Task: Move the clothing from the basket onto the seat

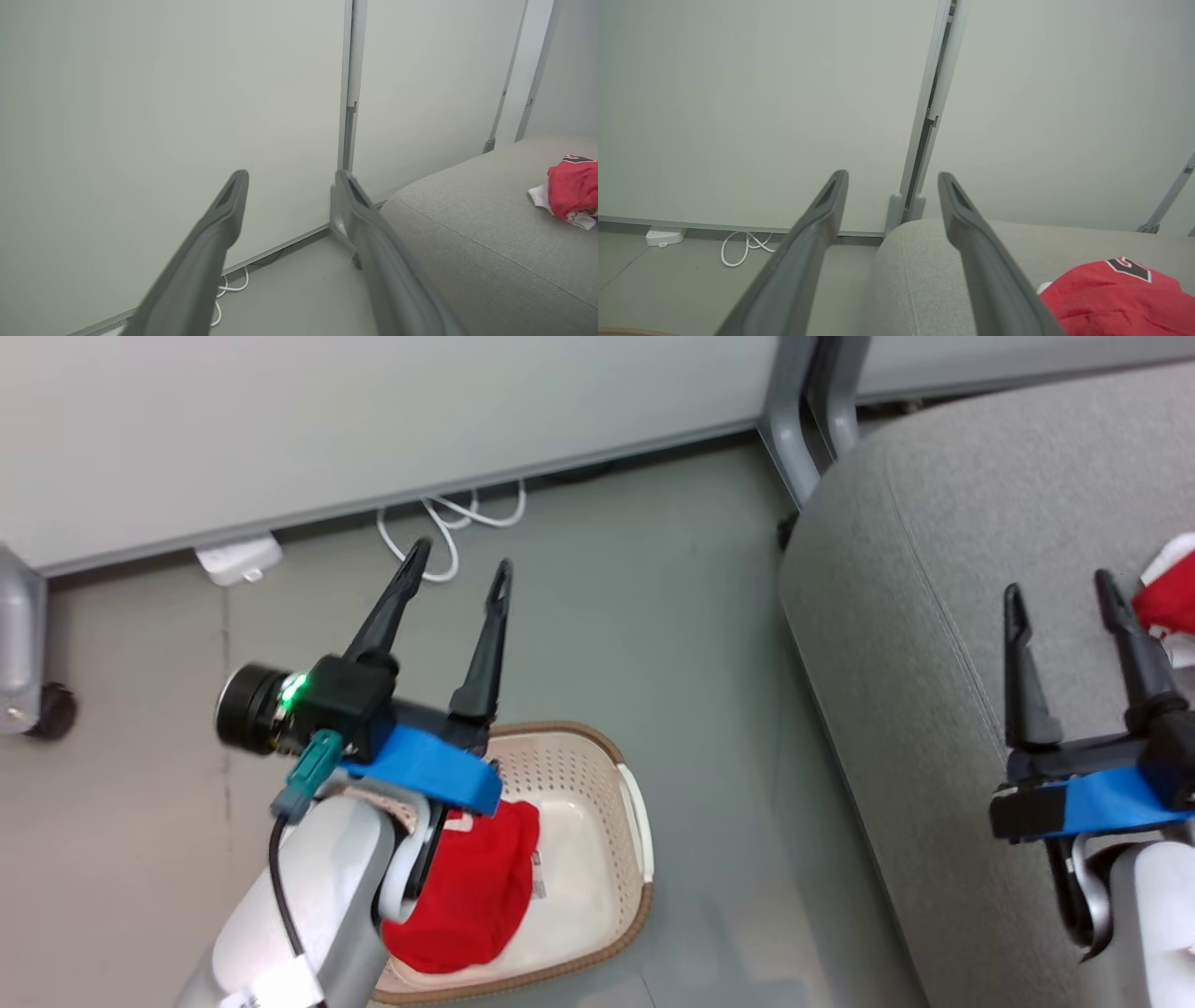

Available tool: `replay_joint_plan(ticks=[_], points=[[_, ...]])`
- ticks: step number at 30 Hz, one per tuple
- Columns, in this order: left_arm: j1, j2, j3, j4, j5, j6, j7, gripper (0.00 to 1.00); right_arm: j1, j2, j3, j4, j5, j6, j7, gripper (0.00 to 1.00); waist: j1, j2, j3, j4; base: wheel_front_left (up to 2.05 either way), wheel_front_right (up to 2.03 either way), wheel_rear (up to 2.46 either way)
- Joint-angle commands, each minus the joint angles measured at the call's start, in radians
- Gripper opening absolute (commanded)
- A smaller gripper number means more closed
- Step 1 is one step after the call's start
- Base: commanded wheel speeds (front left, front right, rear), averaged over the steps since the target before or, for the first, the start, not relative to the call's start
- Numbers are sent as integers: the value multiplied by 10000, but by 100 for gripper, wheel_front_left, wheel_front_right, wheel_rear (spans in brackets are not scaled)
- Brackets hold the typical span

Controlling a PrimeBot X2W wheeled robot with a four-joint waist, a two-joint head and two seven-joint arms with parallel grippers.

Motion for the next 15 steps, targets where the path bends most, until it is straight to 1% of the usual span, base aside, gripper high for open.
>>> replay_joint_plan(ticks=[1,9,15], points=[[318,-61,282,-62,149,-74,-43,100,222,37,102,-63,51,1,-34,100,2,0,-436,343,0,0,0],[1896,-525,2051,-254,929,-519,-36,100,883,174,780,-55,265,1,-34,100,2,0,-1278,780,0,0,0],[2958,-834,3082,-356,1447,-868,-37,100,1487,314,1023,69,554,1,-34,100,2,0,-1789,997,0,0,0]])
